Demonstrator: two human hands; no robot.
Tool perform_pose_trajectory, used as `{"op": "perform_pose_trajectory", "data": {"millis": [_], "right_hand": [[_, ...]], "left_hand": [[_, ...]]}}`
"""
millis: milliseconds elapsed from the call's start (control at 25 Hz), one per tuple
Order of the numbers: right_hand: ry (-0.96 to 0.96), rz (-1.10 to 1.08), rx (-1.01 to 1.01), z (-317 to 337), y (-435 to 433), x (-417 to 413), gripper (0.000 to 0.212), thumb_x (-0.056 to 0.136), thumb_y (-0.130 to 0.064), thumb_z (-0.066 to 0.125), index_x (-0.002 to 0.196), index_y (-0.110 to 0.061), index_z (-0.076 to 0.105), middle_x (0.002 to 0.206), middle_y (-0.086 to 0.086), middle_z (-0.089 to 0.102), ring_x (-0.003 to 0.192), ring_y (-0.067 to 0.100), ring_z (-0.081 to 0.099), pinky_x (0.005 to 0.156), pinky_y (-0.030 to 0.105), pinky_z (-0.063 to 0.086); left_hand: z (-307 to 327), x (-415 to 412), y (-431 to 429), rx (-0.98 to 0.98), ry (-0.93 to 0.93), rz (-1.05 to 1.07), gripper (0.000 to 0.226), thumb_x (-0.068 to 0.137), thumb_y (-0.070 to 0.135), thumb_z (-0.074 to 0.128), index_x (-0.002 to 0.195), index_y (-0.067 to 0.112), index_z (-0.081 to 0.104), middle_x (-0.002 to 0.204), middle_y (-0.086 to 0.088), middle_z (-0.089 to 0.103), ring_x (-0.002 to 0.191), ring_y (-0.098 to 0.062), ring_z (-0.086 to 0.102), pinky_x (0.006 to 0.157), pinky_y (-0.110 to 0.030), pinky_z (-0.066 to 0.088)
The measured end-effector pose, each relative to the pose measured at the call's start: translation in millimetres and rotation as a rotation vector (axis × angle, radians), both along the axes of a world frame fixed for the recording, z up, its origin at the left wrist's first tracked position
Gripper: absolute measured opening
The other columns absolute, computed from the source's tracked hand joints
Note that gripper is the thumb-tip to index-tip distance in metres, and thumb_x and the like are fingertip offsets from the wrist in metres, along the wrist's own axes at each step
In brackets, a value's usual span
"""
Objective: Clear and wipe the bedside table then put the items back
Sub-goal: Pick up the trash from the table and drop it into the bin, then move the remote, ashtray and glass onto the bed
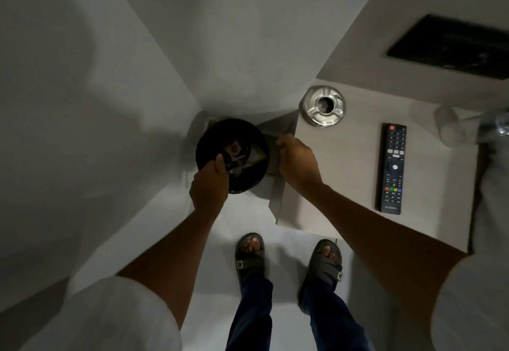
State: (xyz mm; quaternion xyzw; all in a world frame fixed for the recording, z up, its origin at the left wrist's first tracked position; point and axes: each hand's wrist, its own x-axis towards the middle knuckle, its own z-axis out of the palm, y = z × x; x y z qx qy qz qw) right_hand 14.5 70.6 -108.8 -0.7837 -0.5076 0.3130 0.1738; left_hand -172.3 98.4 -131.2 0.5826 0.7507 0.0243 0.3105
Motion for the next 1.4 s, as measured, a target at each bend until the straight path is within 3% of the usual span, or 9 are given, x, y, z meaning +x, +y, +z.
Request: {"op": "perform_pose_trajectory", "data": {"millis": [120,240,400,560,720,920,1040,1200,1400], "right_hand": [[-0.009,-0.073,0.013,17.8,-15.6,15.2,0.026,0.092,-0.005,0.042,0.114,-0.007,0.056,0.108,0.020,0.064,0.094,0.041,0.061,0.079,0.046,0.052],[-0.016,-0.104,0.020,32.4,-40.5,29.1,0.029,0.090,-0.004,0.044,0.116,-0.010,0.056,0.109,0.018,0.065,0.093,0.040,0.062,0.076,0.043,0.052],[-0.044,-0.179,0.054,43.9,-80.2,62.4,0.027,0.093,-0.005,0.046,0.117,-0.010,0.056,0.107,0.014,0.066,0.085,0.032,0.065,0.070,0.039,0.055],[-0.065,-0.328,0.040,48.0,-125.7,102.4,0.022,0.094,-0.007,0.050,0.114,-0.009,0.058,0.110,0.016,0.066,0.089,0.034,0.066,0.072,0.041,0.056],[-0.096,-0.382,-0.033,43.5,-168.8,133.7,0.021,0.097,-0.017,0.050,0.117,-0.013,0.054,0.117,0.015,0.064,0.094,0.033,0.064,0.074,0.041,0.056],[-0.107,-0.471,-0.256,31.6,-190.0,165.4,0.048,0.091,-0.037,0.061,0.130,-0.014,0.046,0.127,0.012,0.057,0.113,0.029,0.053,0.082,0.043,0.052],[-0.068,-0.514,-0.351,15.6,-178.0,170.4,0.071,0.081,-0.051,0.069,0.135,-0.014,0.043,0.128,0.009,0.052,0.117,0.028,0.049,0.089,0.044,0.050],[-0.164,-0.460,-0.383,1.5,-159.1,175.1,0.061,0.082,-0.034,0.069,0.132,-0.009,0.046,0.125,0.013,0.054,0.114,0.030,0.051,0.093,0.043,0.048],[-0.123,-0.351,-0.363,37.5,-206.8,202.2,0.063,0.074,-0.028,0.075,0.128,-0.012,0.049,0.121,0.008,0.054,0.112,0.026,0.049,0.080,0.037,0.049]], "left_hand": [[15.6,23.8,-4.7,0.039,-0.042,-0.173,0.048,0.104,0.040,0.027,0.092,0.006,0.059,0.086,-0.016,0.066,0.085,-0.034,0.065,0.065,-0.033,0.040],[30.9,47.9,-15.2,0.148,-0.151,-0.325,0.034,0.101,0.036,0.041,0.094,0.009,0.060,0.081,-0.013,0.066,0.079,-0.031,0.067,0.061,-0.038,0.051],[49.6,88.0,-32.6,0.196,-0.133,-0.494,0.040,0.095,0.036,0.055,0.127,0.010,0.057,0.114,-0.014,0.067,0.106,-0.029,0.063,0.082,-0.040,0.053],[61.1,129.6,-53.1,0.194,-0.103,-0.723,0.050,0.089,0.030,0.061,0.135,0.013,0.054,0.131,-0.014,0.061,0.123,-0.033,0.052,0.096,-0.042,0.046],[62.2,161.8,-64.0,0.120,0.047,-0.903,0.058,0.093,0.040,0.054,0.146,0.022,0.039,0.151,-0.007,0.042,0.141,-0.027,0.034,0.110,-0.043,0.035],[63.8,206.7,-81.6,-0.026,0.040,-0.973,0.064,0.094,0.037,0.055,0.151,0.022,0.029,0.160,-0.006,0.027,0.147,-0.026,0.024,0.116,-0.042,0.031],[60.2,235.2,-90.6,-0.084,-0.043,-0.959,0.060,0.096,0.033,0.052,0.150,0.020,0.030,0.159,-0.007,0.029,0.147,-0.025,0.025,0.116,-0.043,0.032],[53.6,255.6,-92.3,-0.058,-0.016,-1.047,0.064,0.091,0.016,0.055,0.149,0.022,0.030,0.159,-0.006,0.028,0.147,-0.024,0.024,0.113,-0.043,0.034],[74.8,278.2,-85.3,0.195,0.247,-1.280,0.088,0.090,0.011,0.057,0.154,0.032,0.000,0.164,-0.014,0.002,0.150,-0.034,0.009,0.114,-0.051,0.033]]}}
